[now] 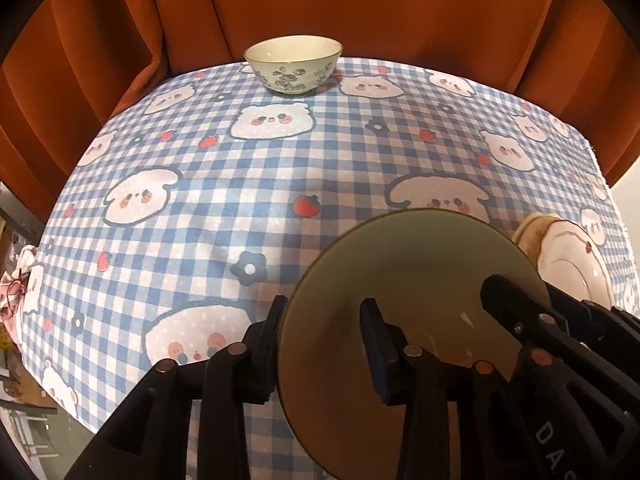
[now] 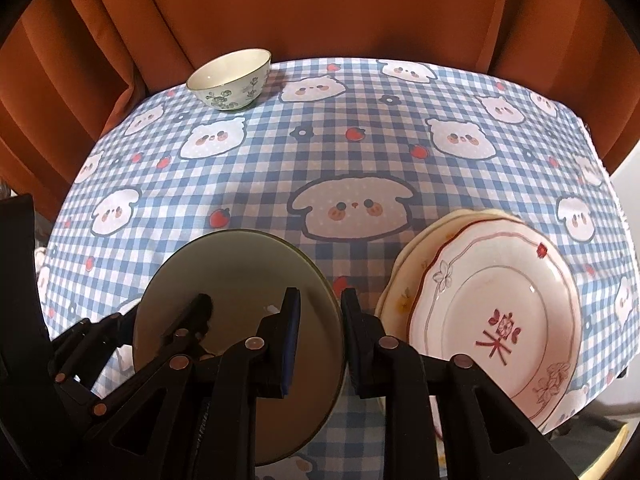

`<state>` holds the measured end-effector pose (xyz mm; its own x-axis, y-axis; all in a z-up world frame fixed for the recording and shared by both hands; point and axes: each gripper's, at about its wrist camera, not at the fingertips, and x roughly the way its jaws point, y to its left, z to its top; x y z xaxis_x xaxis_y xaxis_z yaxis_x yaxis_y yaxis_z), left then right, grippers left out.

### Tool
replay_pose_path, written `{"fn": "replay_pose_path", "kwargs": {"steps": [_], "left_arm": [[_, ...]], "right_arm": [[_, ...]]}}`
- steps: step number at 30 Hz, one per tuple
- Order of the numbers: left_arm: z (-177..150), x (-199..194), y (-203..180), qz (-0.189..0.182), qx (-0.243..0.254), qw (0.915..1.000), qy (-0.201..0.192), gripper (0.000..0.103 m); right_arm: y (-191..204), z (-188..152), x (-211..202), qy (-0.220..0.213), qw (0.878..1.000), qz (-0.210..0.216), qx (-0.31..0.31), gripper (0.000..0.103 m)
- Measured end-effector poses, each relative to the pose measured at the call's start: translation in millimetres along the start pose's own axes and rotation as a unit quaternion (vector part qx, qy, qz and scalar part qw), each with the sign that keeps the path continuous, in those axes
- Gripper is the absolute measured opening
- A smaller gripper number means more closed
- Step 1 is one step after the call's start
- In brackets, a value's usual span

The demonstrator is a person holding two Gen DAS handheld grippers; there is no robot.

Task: Organize plates and bowls

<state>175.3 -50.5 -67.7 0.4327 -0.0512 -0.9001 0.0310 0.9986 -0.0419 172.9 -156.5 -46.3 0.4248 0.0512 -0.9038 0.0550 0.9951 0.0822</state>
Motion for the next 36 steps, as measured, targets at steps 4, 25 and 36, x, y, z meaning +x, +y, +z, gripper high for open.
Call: {"fn": "replay_pose_path", "kwargs": {"steps": [4, 25, 36], "left_arm": [[-3, -3, 1, -0.013, 0.009, 0.9999, 0.0, 0.044], [21, -67, 37, -0.075, 0.079, 0.9924, -0.057, 0.082], [61, -81, 75, -0.071, 0.087, 0.9887, -0.1, 0.082]], "right_arm": [[1, -5, -4, -0.002, 1.0, -0.009, 0.013, 0.028], [39, 1, -70, -0.069, 0.993, -0.067, 0.063, 0.075], [82, 39, -82, -0.11, 0.99, -0.065, 0.055, 0.077]]}}
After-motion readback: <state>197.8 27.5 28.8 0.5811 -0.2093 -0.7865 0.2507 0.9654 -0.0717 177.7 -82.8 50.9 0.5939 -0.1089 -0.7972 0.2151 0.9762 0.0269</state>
